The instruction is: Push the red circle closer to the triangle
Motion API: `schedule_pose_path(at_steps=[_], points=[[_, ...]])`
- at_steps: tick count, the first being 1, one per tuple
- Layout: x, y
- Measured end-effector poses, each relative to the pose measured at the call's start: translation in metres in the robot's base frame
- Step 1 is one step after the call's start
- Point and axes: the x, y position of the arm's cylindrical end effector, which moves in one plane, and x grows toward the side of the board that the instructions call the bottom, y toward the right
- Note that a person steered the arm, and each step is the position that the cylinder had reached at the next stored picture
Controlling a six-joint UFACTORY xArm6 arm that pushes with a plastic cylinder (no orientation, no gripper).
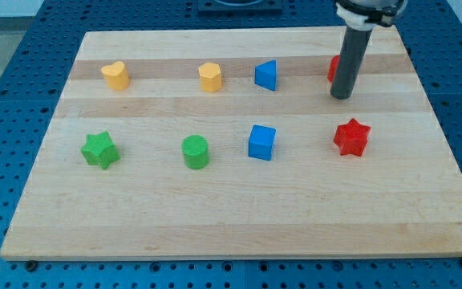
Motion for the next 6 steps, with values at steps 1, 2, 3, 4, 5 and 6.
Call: schedule_pose_path(at_steps=[1,2,3,4,5,6], points=[[-0.035,-0.008],[-0.046,-0.024],[-0.022,0.012],[-0.026,0.066],[-0.058,0.059],[-0.081,-0.005]])
